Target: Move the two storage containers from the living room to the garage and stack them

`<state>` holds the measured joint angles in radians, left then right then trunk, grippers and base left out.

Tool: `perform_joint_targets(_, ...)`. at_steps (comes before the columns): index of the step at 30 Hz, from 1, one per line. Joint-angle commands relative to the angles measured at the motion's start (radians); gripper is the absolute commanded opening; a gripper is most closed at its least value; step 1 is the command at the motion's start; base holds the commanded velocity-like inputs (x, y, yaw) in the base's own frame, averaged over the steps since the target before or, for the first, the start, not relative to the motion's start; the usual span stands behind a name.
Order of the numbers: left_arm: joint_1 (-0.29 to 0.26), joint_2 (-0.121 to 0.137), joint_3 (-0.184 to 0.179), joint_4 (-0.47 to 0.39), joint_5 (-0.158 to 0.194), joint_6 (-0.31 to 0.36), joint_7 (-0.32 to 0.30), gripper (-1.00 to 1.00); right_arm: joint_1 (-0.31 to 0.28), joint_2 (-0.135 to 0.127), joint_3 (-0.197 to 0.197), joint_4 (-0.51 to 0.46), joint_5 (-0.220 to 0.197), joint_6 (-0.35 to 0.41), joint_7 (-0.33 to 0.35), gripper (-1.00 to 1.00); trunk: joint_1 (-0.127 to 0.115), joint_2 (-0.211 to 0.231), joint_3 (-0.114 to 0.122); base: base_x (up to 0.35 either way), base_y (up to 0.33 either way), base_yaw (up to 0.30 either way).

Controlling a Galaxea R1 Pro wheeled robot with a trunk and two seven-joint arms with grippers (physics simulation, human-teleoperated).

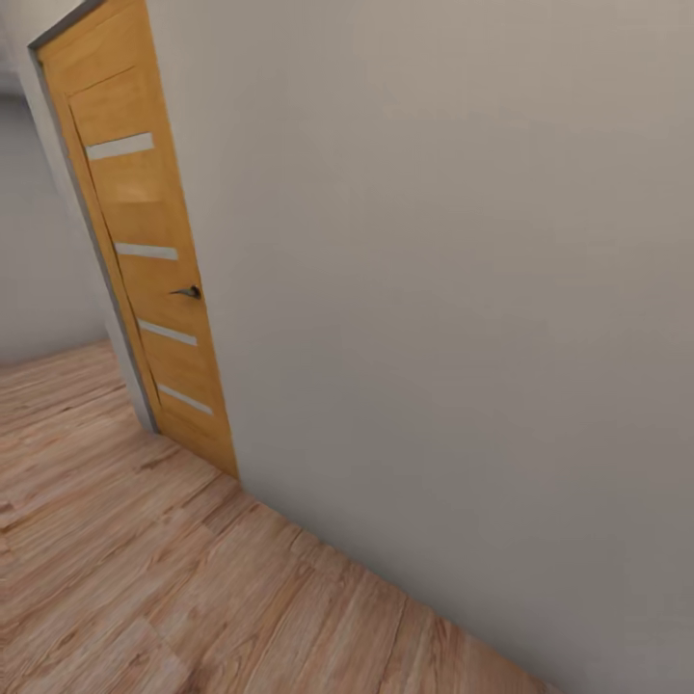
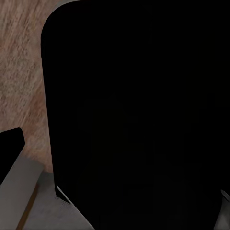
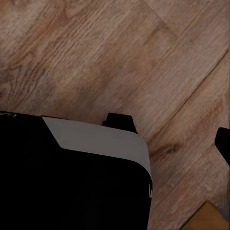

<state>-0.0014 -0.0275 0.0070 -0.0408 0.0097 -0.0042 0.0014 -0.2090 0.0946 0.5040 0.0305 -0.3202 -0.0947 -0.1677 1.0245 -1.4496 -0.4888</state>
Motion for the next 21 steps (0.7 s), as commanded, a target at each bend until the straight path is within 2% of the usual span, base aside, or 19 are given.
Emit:
perform_joint_targets(1,0.0,0.0,0.001,-0.001,0.001,0.0,0.0,1.0,-0.001,0.001,0.008,0.003,-0.01,-0.006,-0.001,1.0,0.0,0.0,-0.001,0.275,0.0,0.272)
perform_joint_targets(16,0.0,0.0,0.001,-0.001,0.001,0.0,0.0,1.0,-0.001,0.001,0.008,0.003,-0.01,-0.007,-0.001,1.0,0.0,0.0,-0.001,0.258,0.0,0.288)
perform_joint_targets(21,0.0,0.0,0.001,-0.001,0.001,0.0,0.0,1.0,-0.001,0.002,0.009,0.003,-0.01,-0.006,-0.001,1.0,0.0,0.0,-0.001,0.244,0.0,0.092)
